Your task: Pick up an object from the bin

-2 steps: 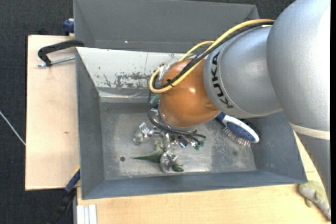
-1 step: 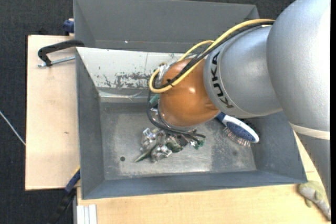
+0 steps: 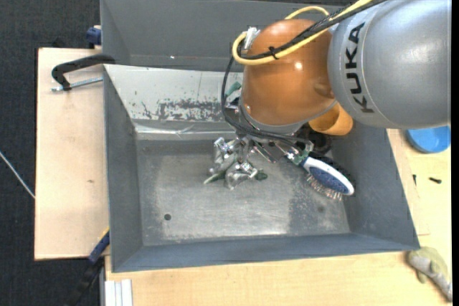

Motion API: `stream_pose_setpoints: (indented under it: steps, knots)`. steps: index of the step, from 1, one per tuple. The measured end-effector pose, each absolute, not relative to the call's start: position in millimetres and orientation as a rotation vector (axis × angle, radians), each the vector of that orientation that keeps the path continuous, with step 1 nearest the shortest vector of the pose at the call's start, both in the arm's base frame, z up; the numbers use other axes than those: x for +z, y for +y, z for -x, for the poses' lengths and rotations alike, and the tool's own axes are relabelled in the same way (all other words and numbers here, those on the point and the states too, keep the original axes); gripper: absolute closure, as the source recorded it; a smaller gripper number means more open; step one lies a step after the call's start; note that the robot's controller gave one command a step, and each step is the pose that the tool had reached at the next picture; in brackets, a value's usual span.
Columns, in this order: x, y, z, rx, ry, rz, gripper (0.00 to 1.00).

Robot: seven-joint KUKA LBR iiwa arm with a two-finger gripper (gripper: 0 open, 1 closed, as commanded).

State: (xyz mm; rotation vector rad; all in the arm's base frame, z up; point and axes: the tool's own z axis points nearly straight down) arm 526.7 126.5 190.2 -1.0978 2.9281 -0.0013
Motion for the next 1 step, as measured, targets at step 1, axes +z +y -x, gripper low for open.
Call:
stream_pose_setpoints:
  steps: [1]
  knots:
    - [277.4,151.9,-534.9,-0.001,2.692,1.597,1.00]
